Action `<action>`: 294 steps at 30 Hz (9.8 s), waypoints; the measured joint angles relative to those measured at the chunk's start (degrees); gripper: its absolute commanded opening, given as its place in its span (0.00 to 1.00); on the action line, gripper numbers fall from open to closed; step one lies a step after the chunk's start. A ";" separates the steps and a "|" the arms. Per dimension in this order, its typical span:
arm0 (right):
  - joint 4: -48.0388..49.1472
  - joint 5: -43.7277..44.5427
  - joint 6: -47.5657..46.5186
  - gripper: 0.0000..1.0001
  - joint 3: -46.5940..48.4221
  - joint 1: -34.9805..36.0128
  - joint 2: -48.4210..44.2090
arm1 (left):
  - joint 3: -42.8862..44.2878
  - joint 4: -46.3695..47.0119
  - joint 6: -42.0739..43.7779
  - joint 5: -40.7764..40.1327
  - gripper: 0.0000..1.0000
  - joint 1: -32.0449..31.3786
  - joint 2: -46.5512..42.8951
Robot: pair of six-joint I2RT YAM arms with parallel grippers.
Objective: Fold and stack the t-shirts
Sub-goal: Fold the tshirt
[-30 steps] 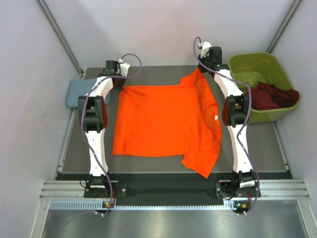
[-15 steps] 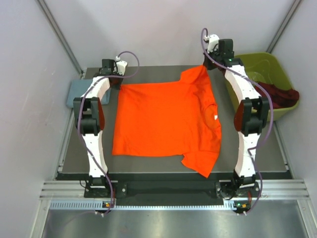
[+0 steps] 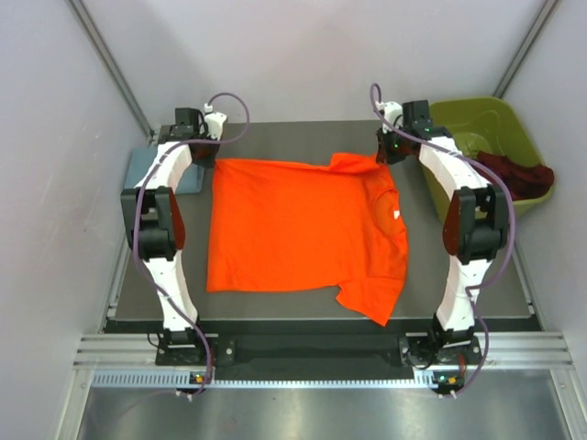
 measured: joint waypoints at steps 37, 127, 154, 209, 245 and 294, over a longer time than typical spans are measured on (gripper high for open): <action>-2.25 -3.02 -0.28 0.00 -22.18 0.02 -17.75 | -16.90 -6.23 1.57 3.32 0.00 0.00 -10.73; 4.59 -2.56 12.57 0.62 -18.78 0.26 -0.17 | 1.18 -14.34 -19.50 8.55 0.33 -1.16 8.31; 4.35 -4.04 16.57 0.65 -0.57 -1.84 12.44 | 23.69 -14.38 -20.52 5.66 0.29 -3.37 21.92; 5.16 -4.04 16.70 0.67 -1.31 -1.46 12.02 | 6.99 -24.06 -20.31 6.08 0.38 5.51 5.51; 4.98 0.61 15.45 0.64 2.56 -1.42 14.12 | 20.02 -23.08 -21.00 8.94 0.00 3.19 19.26; -2.71 -2.56 -8.04 0.82 -8.39 2.91 -17.33 | 2.10 -13.11 -21.38 1.44 0.41 -4.44 -12.63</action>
